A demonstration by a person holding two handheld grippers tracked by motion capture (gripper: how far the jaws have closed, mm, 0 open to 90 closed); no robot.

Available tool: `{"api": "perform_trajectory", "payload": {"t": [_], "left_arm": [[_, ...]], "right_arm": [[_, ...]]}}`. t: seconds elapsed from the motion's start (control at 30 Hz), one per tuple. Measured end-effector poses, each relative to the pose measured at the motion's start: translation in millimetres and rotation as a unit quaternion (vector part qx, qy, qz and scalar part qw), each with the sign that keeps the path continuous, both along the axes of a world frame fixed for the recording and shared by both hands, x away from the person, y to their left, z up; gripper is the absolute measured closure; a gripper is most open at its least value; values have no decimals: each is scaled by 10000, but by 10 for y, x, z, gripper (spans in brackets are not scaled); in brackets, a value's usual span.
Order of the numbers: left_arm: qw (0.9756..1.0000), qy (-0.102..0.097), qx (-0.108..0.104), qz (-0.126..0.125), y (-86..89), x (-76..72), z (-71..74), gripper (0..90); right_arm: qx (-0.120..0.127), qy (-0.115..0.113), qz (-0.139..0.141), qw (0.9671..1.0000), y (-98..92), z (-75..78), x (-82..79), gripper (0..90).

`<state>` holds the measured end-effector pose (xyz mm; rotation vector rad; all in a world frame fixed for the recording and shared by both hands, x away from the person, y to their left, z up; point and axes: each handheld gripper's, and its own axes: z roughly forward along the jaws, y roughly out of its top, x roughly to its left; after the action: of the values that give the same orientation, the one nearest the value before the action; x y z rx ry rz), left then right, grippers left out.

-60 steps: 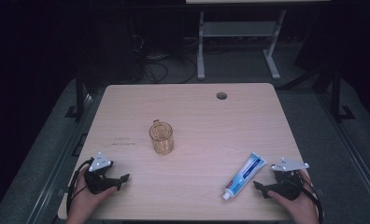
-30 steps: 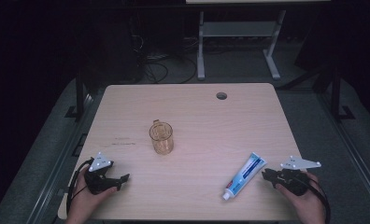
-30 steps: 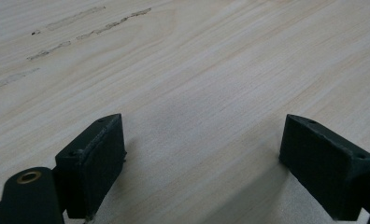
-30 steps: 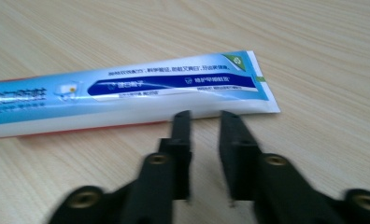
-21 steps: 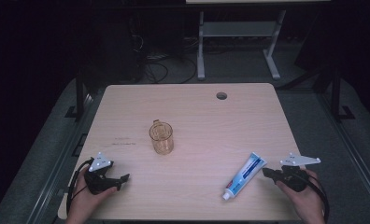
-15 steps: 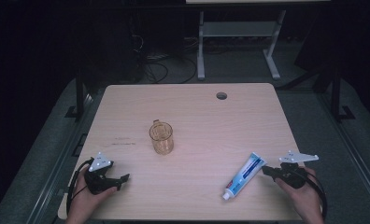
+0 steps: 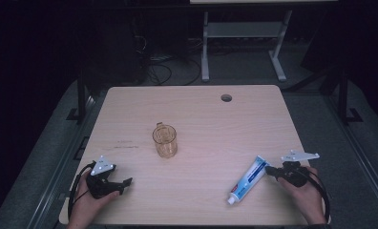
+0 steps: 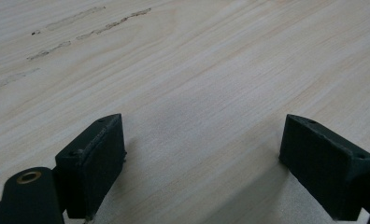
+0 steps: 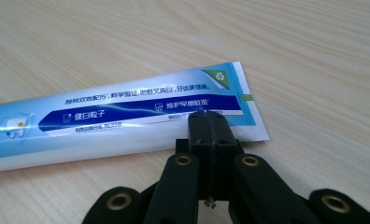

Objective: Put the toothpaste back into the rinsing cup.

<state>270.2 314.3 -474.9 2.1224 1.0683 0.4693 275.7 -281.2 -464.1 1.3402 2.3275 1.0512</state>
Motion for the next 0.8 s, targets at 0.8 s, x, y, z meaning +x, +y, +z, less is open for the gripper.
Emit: {"api": "perform_trajectory", "payload": {"t": [0.8], "left_arm": [[10000,0,-3,2,0,0,0,132]], "right_arm": [[-101,-52,270,9996,266,20,253,900]]}}
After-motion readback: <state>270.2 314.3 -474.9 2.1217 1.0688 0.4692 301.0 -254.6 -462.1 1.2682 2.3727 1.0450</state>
